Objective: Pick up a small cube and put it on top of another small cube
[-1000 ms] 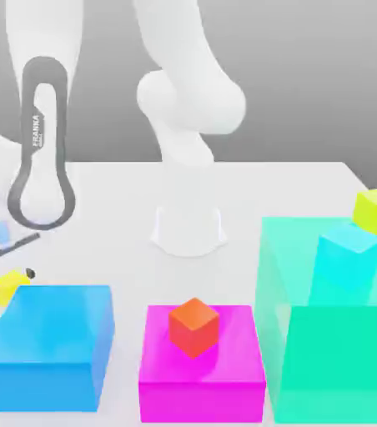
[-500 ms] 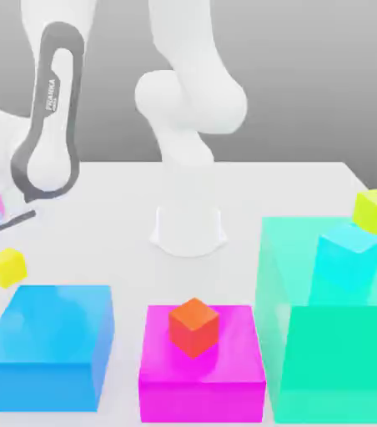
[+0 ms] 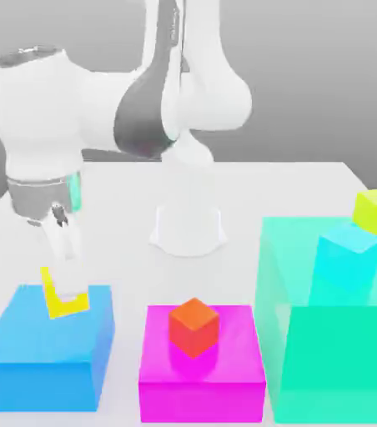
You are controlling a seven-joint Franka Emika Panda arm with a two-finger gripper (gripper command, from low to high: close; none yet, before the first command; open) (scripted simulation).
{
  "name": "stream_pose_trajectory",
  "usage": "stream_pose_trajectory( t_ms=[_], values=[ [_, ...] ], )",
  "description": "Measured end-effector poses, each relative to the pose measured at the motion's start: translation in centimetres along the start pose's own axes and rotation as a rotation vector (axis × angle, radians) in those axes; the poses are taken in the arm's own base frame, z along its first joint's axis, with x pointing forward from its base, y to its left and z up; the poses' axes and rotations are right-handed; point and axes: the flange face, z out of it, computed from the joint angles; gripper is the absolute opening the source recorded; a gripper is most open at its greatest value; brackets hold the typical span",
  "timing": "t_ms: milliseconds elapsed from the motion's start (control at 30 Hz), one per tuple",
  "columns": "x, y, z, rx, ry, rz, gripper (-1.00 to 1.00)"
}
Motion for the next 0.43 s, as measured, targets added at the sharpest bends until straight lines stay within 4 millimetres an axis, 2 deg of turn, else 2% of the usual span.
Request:
stream_pose_trajectory(
  t_ms=[133,200,300,333,433],
  values=[
    [-8.7,1.2,-1.7,-0.038,0.009,-0.348,-1.0],
    [-10.2,1.7,-0.4,-0.045,0.013,-0.422,-1.0],
    [-10.6,2.1,3.3,-0.047,0.015,-0.444,-1.0],
    [-10.6,2.2,4.0,-0.047,0.014,-0.446,1.0],
    [-10.6,2.2,4.0,-0.047,0.014,-0.446,1.0]
  ],
)
